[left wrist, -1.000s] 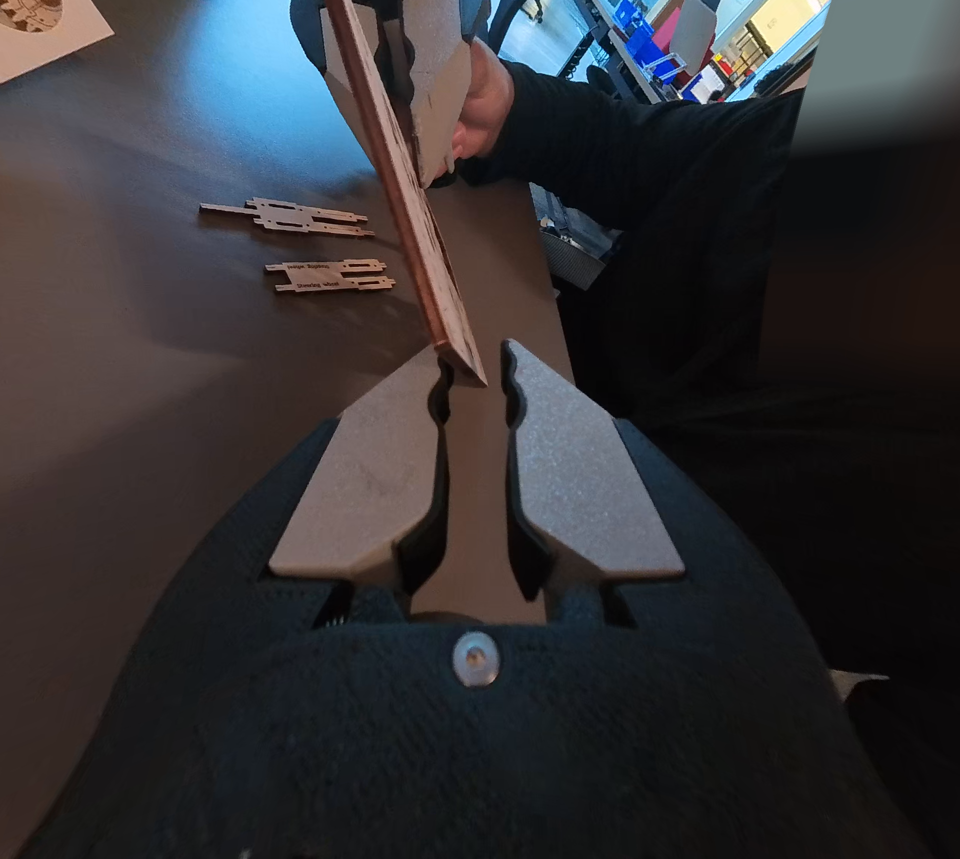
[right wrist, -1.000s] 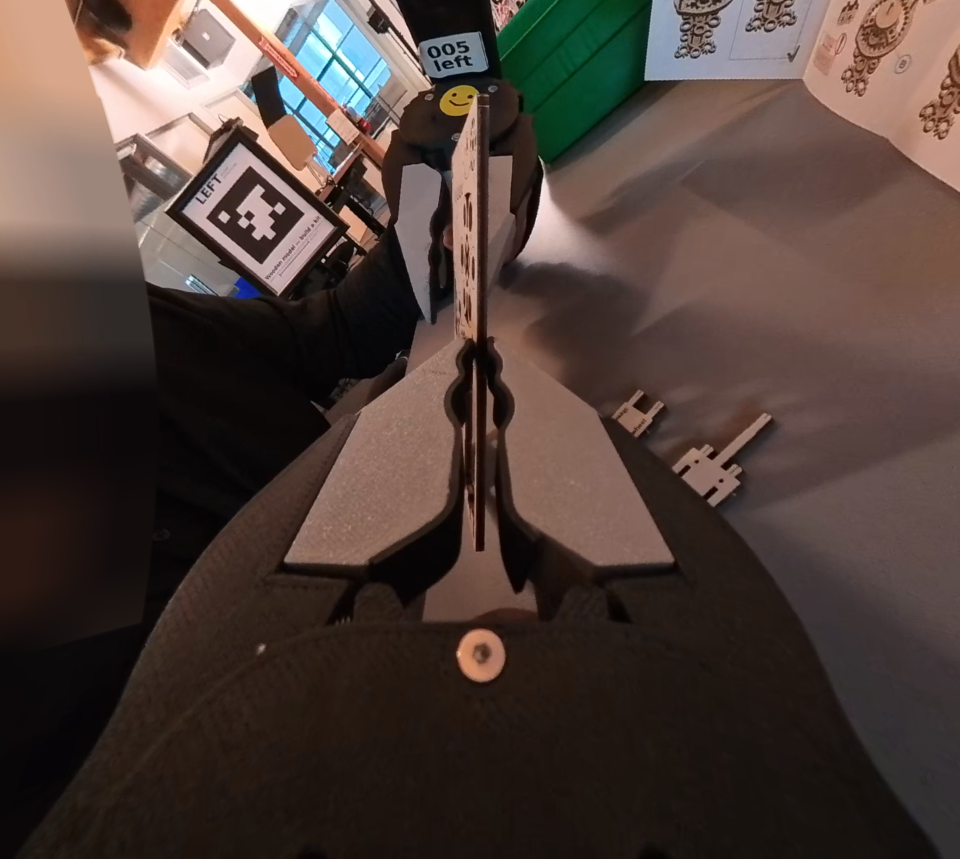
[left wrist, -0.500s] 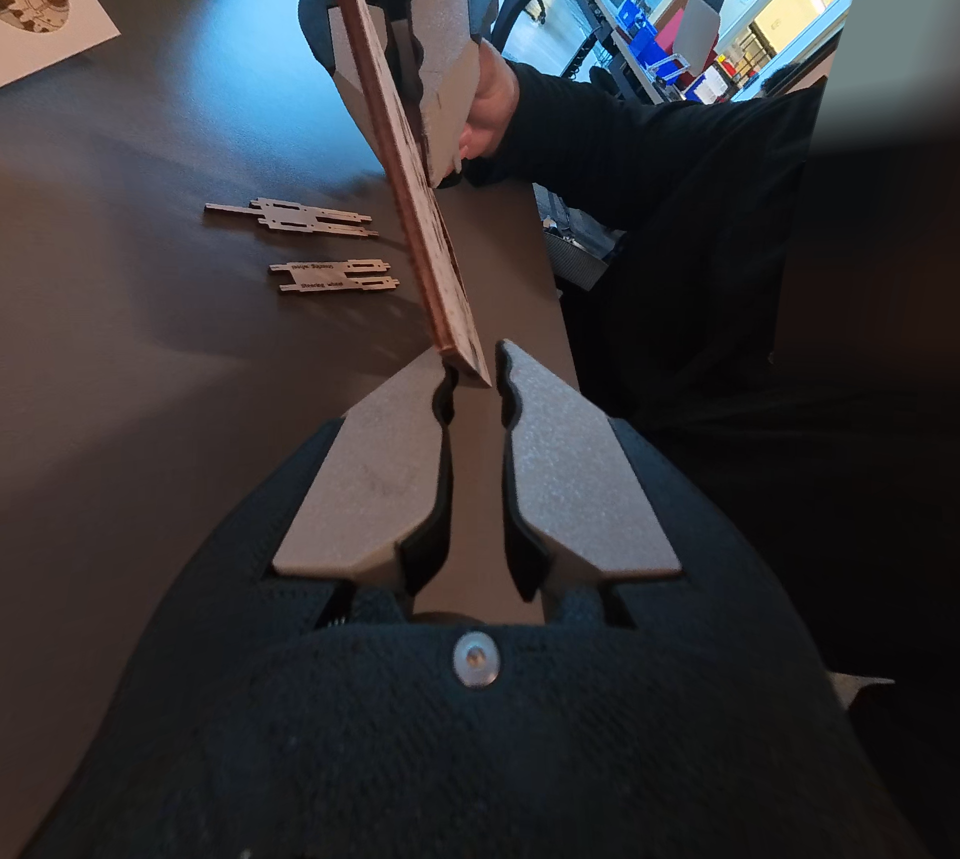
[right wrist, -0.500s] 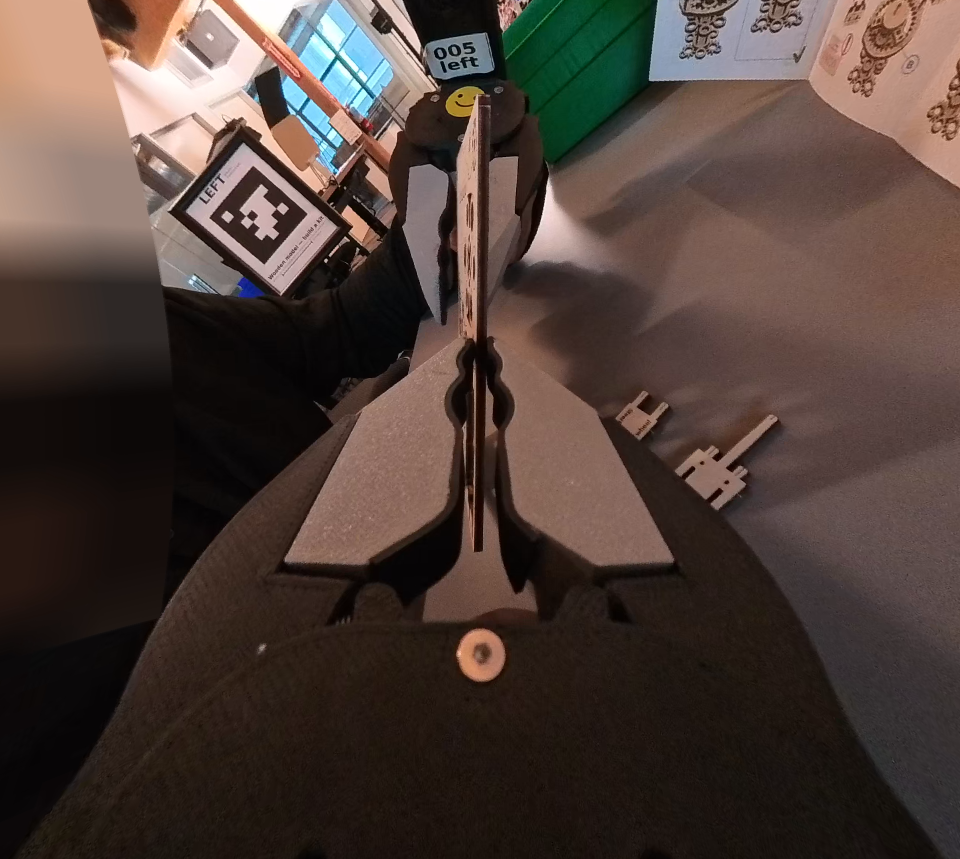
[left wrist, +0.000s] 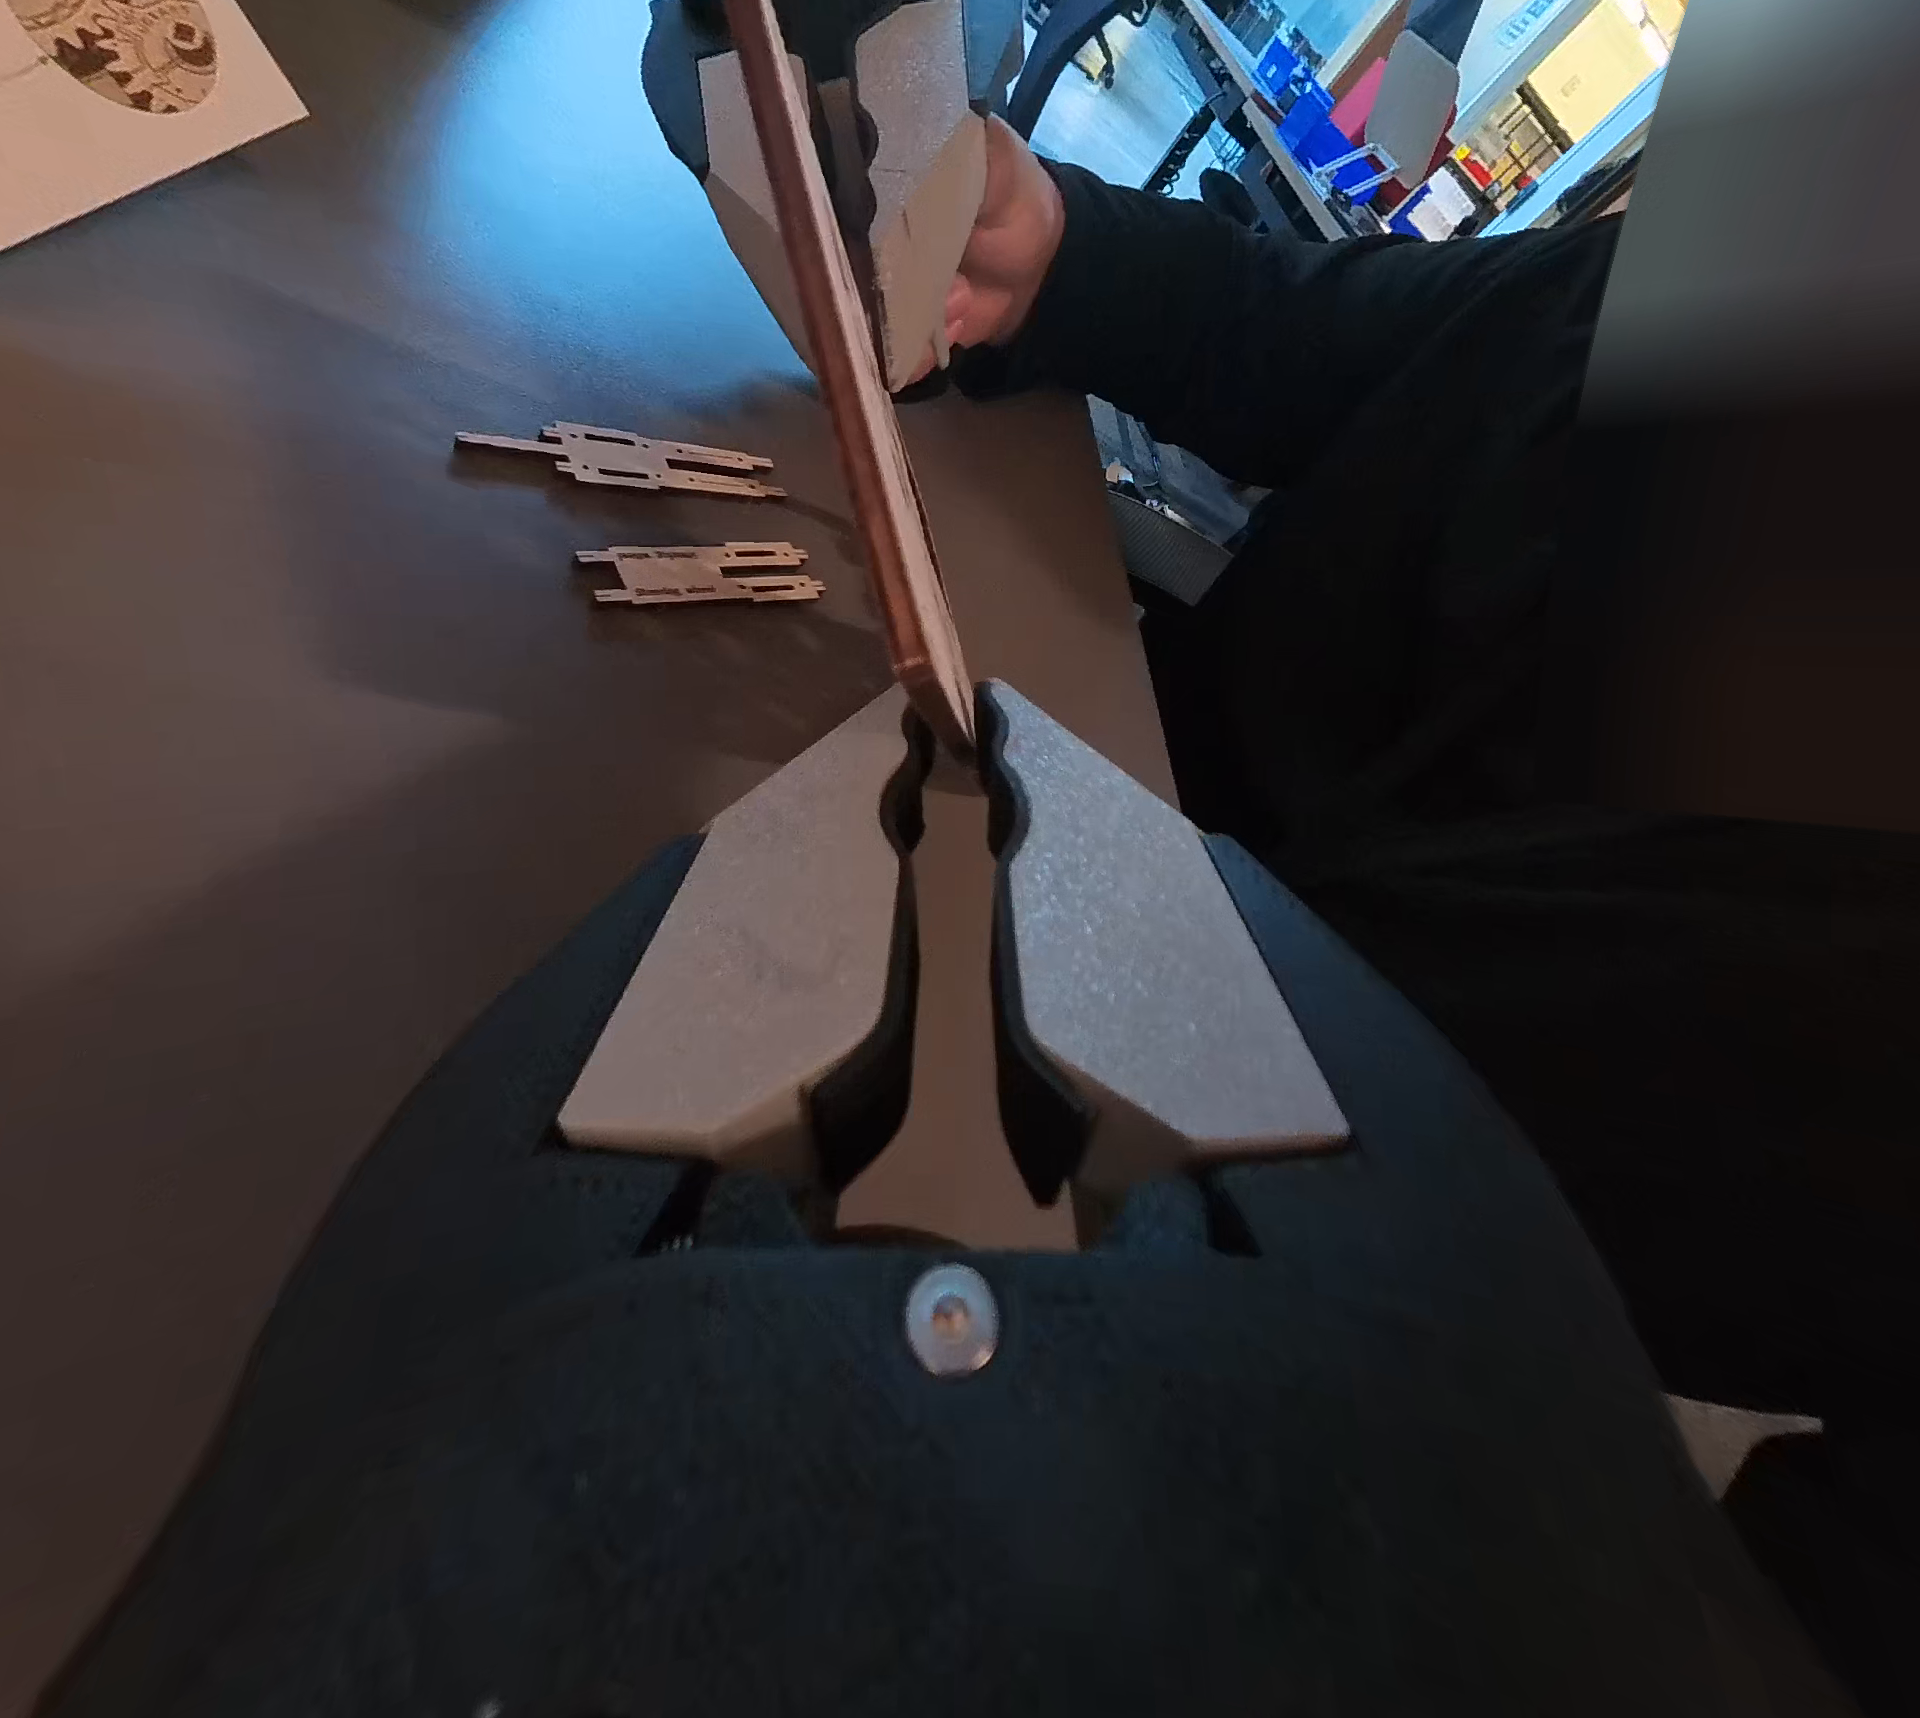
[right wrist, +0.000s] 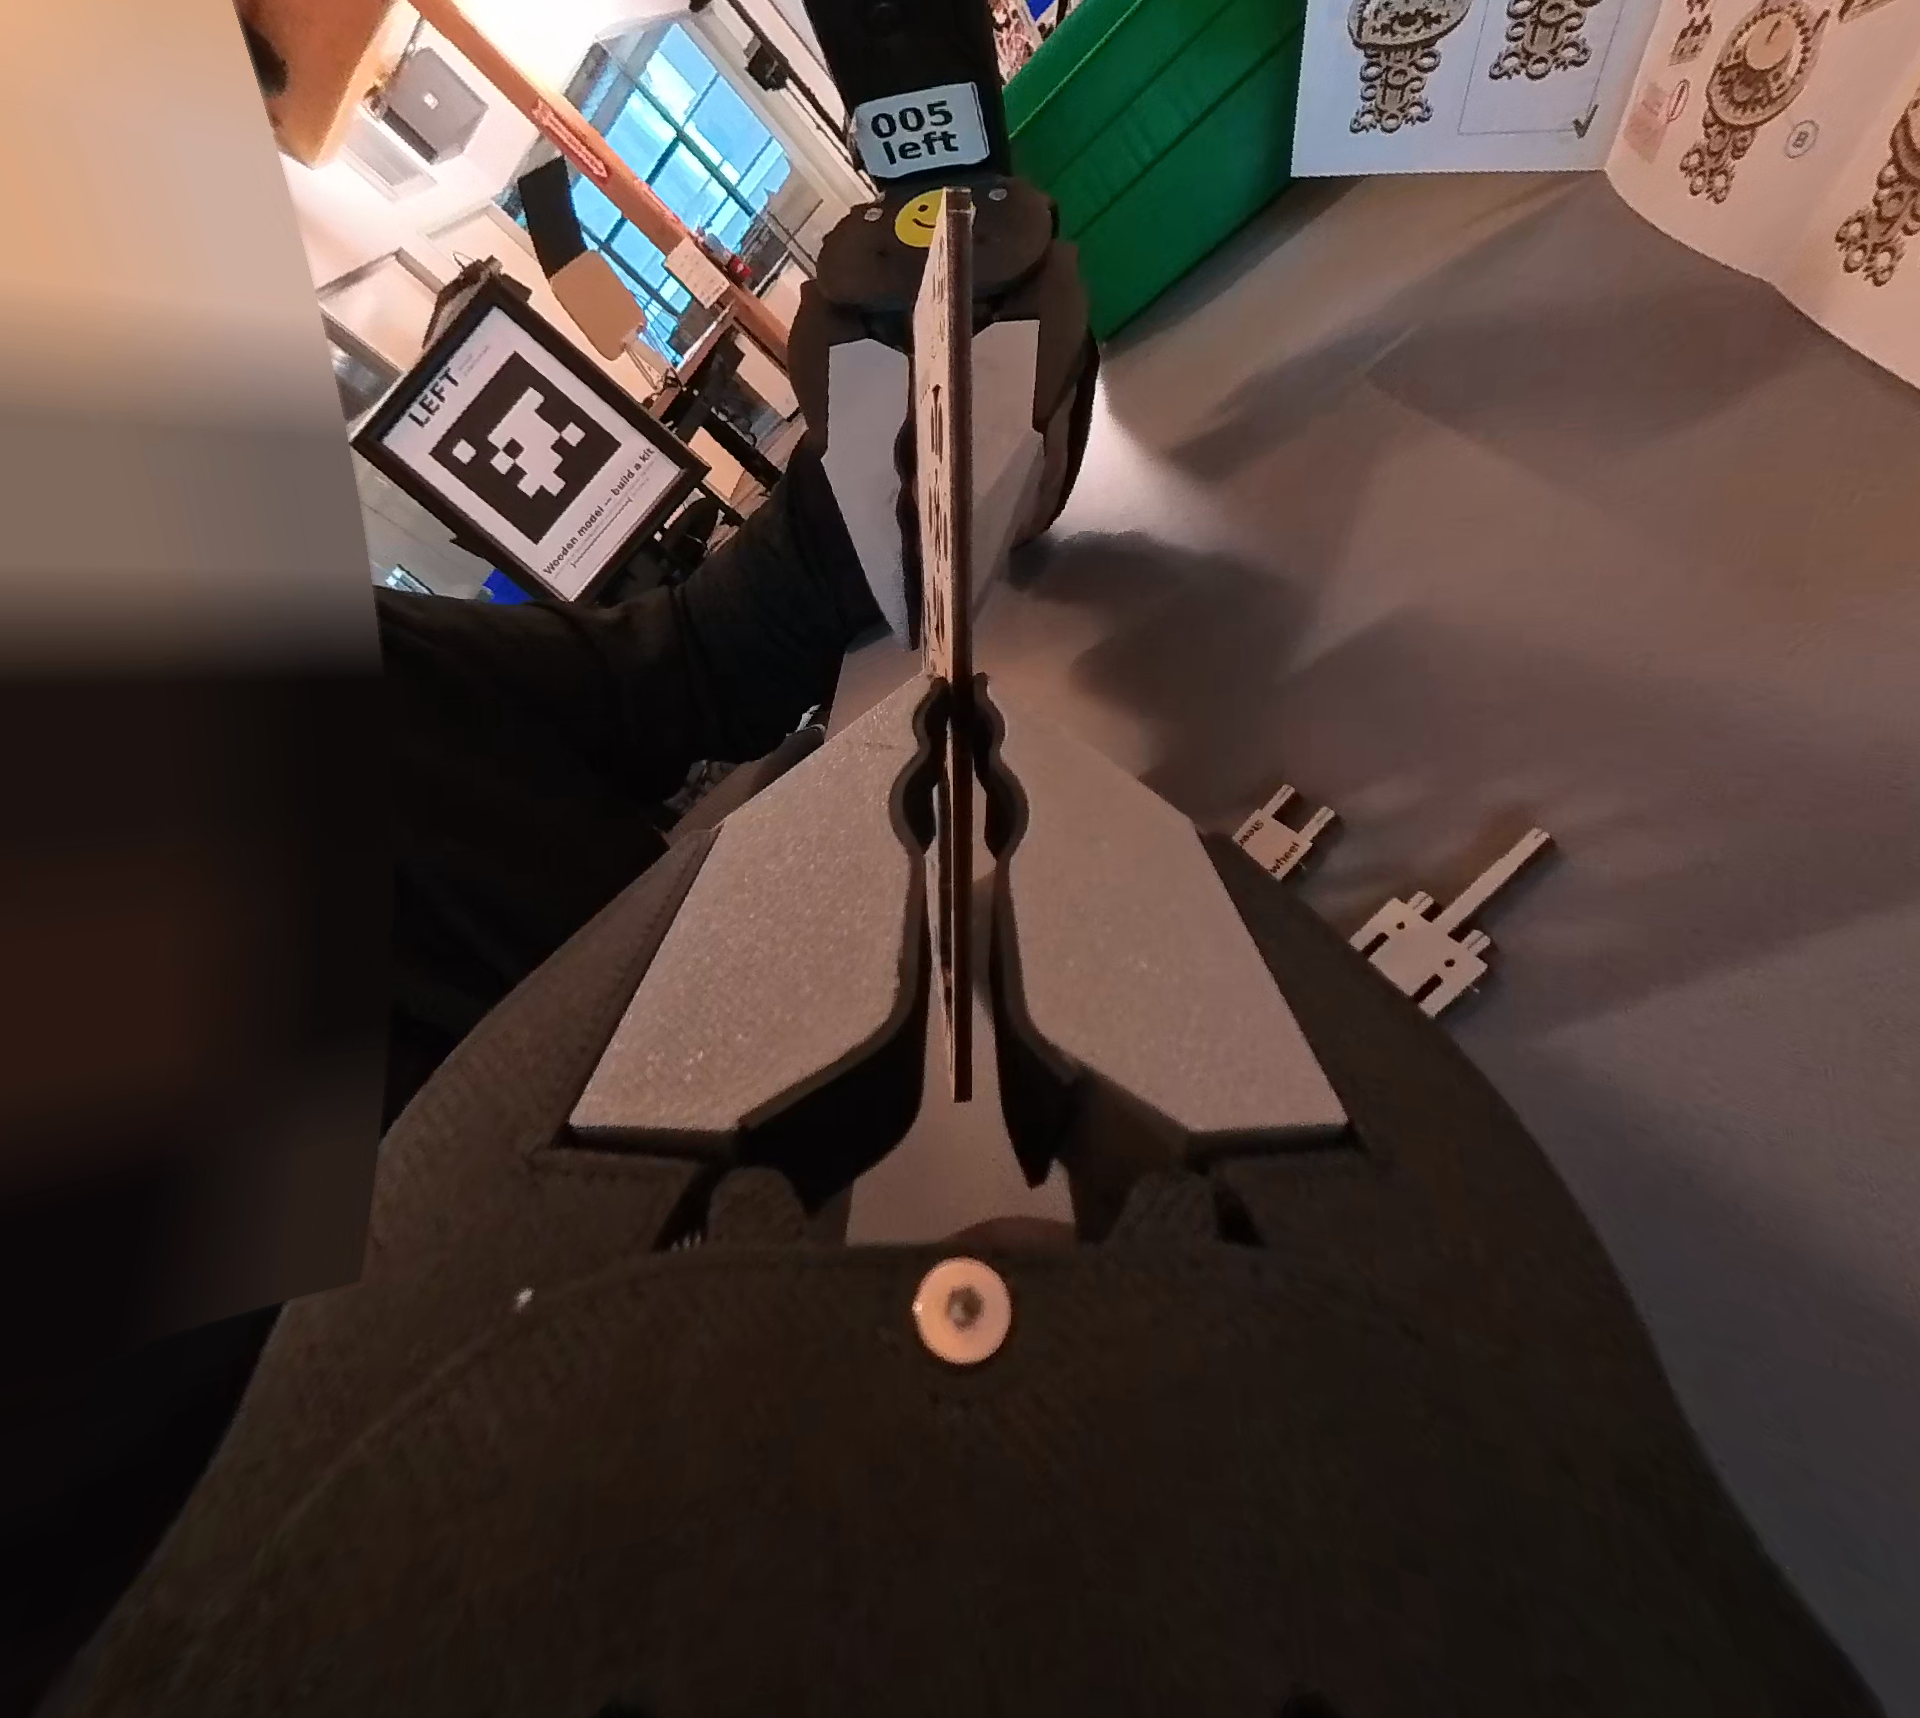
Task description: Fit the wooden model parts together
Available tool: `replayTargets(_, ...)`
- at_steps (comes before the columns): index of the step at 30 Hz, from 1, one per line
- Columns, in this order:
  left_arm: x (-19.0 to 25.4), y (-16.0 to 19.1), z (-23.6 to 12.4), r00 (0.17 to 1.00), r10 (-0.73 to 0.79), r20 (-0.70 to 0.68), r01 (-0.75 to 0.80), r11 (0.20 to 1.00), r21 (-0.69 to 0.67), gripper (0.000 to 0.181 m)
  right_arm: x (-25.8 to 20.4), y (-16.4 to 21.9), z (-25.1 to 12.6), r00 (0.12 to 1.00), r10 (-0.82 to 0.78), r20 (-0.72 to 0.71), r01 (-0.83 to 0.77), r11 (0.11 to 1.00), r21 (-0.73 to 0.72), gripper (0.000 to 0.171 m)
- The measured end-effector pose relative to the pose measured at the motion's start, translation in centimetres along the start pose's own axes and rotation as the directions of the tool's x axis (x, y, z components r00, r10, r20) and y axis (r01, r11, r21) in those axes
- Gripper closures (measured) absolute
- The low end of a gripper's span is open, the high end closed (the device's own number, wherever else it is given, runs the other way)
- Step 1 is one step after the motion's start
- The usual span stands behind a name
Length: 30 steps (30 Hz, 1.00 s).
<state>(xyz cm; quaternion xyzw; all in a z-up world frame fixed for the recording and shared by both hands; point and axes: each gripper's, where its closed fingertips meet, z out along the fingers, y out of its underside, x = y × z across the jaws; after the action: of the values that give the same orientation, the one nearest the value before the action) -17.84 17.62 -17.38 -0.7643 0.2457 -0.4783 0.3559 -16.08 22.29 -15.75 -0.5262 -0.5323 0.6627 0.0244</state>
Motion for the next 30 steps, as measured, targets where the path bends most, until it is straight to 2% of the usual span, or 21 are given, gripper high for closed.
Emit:
replayTargets(19, 0.2, 0.3, 1.0, 0.999, -0.016, -0.033, 0.016, 1.000, -0.013, 0.176, -0.6, 0.6, 0.8, 0.999, 0.015, 0.028, -0.015, 1.000, -0.015, 0.171)
replayTargets(30, 0.4, -0.3, 1.3, 0.999, 0.040, -0.015, -0.040, 0.999, 0.014, 0.177, -1.1, 0.7, 0.8, 0.998, 0.012, 0.056, -0.011, 1.000, -0.024, 0.171)
